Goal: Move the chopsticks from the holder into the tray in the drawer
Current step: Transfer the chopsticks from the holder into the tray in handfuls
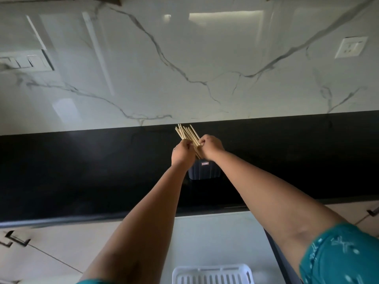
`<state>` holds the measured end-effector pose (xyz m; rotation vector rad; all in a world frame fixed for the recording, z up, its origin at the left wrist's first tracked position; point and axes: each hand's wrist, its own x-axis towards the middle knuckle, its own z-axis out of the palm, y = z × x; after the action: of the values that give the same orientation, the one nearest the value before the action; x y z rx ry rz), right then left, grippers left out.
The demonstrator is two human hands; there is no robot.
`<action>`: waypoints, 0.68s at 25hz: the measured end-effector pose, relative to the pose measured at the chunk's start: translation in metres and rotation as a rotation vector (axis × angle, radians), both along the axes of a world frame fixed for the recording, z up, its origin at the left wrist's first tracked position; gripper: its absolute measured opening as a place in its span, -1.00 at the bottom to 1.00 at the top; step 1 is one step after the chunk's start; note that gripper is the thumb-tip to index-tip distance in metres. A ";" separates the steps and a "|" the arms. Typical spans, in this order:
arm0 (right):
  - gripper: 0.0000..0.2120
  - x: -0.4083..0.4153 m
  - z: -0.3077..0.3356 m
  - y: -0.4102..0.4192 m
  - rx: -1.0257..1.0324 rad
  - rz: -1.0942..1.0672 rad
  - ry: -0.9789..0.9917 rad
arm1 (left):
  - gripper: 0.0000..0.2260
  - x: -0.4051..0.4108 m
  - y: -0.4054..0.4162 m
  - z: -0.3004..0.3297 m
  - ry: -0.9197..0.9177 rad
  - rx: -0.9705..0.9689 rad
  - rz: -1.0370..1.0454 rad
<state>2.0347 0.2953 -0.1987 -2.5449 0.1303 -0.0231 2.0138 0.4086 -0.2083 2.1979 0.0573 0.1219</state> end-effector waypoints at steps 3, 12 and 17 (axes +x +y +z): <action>-0.74 0.027 -0.012 -0.001 -0.131 -0.038 0.131 | -0.71 0.015 0.004 -0.013 -0.003 -0.035 0.017; -0.75 0.066 -0.032 -0.002 -0.289 0.064 0.342 | -0.74 0.015 0.024 -0.048 -0.113 0.035 -0.019; -0.72 0.065 -0.033 -0.006 -0.289 0.064 0.191 | -0.75 0.012 0.021 -0.050 -0.108 0.057 -0.014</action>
<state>2.1001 0.2889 -0.2315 -2.8345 0.1274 0.2434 2.0262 0.4298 -0.2579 2.2444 -0.0219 0.2363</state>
